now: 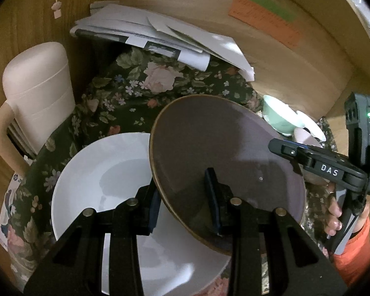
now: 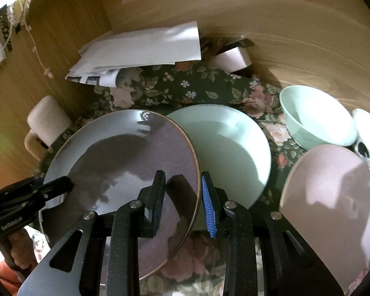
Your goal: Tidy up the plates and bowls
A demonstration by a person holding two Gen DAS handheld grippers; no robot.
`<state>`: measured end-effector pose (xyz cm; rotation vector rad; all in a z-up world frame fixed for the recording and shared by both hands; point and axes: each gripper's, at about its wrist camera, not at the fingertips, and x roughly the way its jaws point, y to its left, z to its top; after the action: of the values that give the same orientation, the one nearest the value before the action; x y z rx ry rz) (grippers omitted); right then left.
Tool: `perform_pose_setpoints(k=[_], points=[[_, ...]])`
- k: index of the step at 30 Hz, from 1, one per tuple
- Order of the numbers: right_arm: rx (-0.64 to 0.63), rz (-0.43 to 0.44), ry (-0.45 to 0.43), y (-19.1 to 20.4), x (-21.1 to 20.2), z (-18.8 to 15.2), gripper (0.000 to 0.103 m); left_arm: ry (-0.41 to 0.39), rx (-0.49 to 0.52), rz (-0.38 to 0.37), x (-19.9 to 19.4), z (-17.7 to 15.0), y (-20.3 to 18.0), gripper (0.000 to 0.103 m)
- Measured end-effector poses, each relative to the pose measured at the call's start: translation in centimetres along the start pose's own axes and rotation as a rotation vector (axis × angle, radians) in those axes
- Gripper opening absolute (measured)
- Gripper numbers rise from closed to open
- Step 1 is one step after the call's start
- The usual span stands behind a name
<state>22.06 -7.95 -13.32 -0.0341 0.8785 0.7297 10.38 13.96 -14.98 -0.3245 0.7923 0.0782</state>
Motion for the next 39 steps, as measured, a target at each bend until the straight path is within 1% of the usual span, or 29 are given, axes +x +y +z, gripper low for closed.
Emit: perform_pose_setpoints(k=[6,15,22,30,39], points=[[0.012,-0.013,-0.025,0.2,-1.9,-1.5,0.026,-0.011,0.027,-0.007,-1.3,-0.7,-1.3,0.034],[0.067,-0.025,-0.05,-0.5,-5.0,-4.1,0.026,0.003,0.059,-0.036,-2.6,-2.1,-3.5,0.034],[0.117,-0.031,-0.068,-1.4,-7.0,-6.3,0.026,0.024,0.082,-0.058,-2.8,-3.4,-5.2,0.034],[0.157,-0.062,-0.073,-2.7,-8.7,-8.8,0.026,0.06,0.111,-0.094,-2.3,-5.1,-7.0,0.035],[0.218,-0.083,-0.065,-4.5,-9.5,-11.4,0.026,0.105,0.138,-0.12,-1.4,-6.9,-8.8,0.034]])
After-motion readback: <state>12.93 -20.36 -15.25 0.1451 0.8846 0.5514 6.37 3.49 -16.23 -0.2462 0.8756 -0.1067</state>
